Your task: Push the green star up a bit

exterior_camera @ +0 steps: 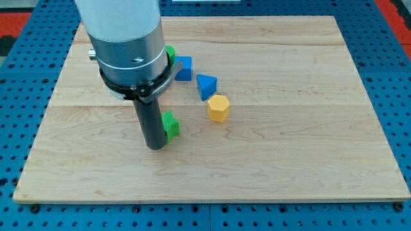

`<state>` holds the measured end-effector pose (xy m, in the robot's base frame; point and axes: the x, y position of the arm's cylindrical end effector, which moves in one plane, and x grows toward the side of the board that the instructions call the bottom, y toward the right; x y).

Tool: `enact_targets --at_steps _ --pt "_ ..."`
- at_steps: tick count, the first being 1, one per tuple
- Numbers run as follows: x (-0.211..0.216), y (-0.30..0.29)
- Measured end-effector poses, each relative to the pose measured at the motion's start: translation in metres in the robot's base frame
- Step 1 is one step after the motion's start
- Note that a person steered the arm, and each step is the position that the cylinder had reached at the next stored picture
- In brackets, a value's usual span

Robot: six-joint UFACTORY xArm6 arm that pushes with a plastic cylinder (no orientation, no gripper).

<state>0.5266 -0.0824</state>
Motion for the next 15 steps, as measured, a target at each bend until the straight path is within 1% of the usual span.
enact_targets --at_steps 2,3,4,5,6,7,8,9,10,11,12,13,14,15 --pt "0.027 -0.004" --pt "0.026 -0.009" --pt "0.014 -0.011" --pt "0.016 -0.017" --pt "0.01 0.024" --pt "-0.006 0.035" --pt "-0.007 0.041" --pt "0.019 0.025" --pt "0.001 -0.036" --pt "0.0 -0.004" --pt "-0.011 0.039" --pt "-0.021 0.046" --pt "-0.022 0.046" --pt "-0.022 0.058"
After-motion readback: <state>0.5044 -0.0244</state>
